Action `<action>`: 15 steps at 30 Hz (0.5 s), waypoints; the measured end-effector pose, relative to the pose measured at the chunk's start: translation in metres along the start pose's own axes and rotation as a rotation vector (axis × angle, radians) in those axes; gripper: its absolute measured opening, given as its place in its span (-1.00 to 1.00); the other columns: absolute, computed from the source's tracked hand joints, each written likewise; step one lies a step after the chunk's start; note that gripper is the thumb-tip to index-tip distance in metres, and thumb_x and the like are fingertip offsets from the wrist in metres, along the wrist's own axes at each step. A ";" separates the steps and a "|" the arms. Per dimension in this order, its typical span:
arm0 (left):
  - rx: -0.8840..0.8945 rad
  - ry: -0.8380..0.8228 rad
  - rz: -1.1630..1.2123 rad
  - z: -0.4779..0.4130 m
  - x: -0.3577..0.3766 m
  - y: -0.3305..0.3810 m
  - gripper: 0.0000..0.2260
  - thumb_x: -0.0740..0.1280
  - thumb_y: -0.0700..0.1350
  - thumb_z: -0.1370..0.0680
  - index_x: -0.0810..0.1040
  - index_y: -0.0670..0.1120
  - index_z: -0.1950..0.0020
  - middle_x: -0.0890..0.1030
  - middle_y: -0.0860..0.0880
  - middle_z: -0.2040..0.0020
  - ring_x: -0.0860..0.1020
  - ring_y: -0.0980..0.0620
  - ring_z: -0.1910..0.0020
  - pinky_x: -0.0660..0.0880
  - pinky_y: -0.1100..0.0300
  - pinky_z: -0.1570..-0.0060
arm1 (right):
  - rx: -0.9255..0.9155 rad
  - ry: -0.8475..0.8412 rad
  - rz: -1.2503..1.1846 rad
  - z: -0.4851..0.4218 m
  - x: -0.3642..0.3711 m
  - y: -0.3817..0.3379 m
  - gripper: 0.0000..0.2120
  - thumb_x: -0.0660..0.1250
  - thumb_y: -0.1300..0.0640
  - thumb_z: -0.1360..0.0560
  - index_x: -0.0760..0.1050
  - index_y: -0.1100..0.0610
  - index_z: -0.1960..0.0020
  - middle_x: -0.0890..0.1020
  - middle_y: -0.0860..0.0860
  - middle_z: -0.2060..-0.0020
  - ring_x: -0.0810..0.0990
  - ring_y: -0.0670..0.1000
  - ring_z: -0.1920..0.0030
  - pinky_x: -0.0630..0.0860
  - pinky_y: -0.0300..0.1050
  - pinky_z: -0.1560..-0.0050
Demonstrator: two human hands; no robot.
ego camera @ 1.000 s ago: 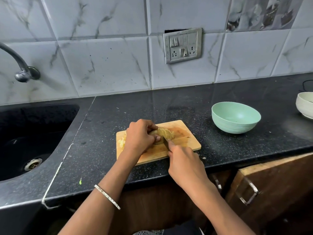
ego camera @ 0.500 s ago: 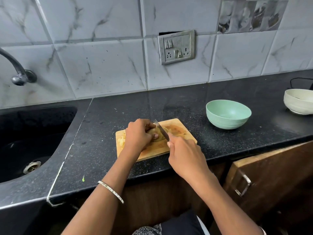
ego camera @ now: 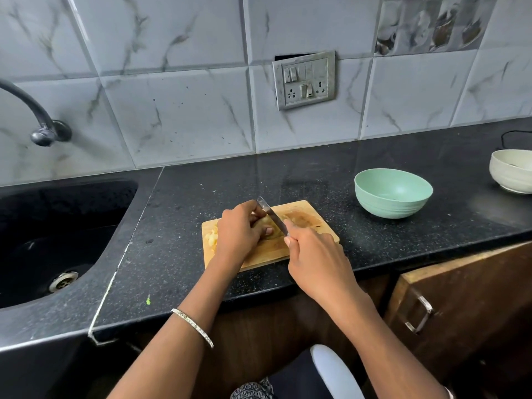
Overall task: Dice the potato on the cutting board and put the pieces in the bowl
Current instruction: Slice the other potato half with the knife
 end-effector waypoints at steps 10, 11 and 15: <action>0.018 -0.003 0.001 0.000 0.001 -0.001 -0.77 0.57 -0.06 -0.37 0.57 0.08 0.09 0.64 0.10 0.23 0.63 0.01 0.08 0.55 0.08 0.02 | 0.017 -0.015 -0.053 -0.001 0.003 0.007 -0.56 0.07 -0.02 -0.70 0.24 -0.14 -0.57 0.63 0.02 -0.18 0.52 0.16 -0.24 0.46 0.08 -0.04; 0.015 -0.002 0.001 -0.001 0.001 -0.002 -0.76 0.57 -0.05 -0.37 0.56 0.09 0.10 0.67 0.08 0.20 0.63 0.02 0.09 0.55 0.07 0.02 | 0.016 -0.018 -0.064 -0.001 0.003 0.008 -0.56 0.07 -0.02 -0.70 0.25 -0.14 -0.57 0.62 0.02 -0.20 0.53 0.15 -0.24 0.46 0.07 -0.05; 0.017 0.009 -0.002 -0.002 0.002 -0.004 -0.76 0.58 -0.03 -0.35 0.57 0.07 0.09 0.66 0.07 0.26 0.62 0.00 0.15 0.55 0.06 0.05 | -0.002 -0.009 -0.074 -0.005 0.004 0.007 -0.57 0.10 0.00 -0.70 0.28 -0.10 -0.56 0.63 0.02 -0.19 0.58 0.13 -0.18 0.49 0.01 0.01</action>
Point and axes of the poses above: each hand's wrist, its own z-axis away from the middle knuckle, its own x-axis out of the palm, y = z × x, the point moved 6 cm from there along -z, towards the middle knuckle
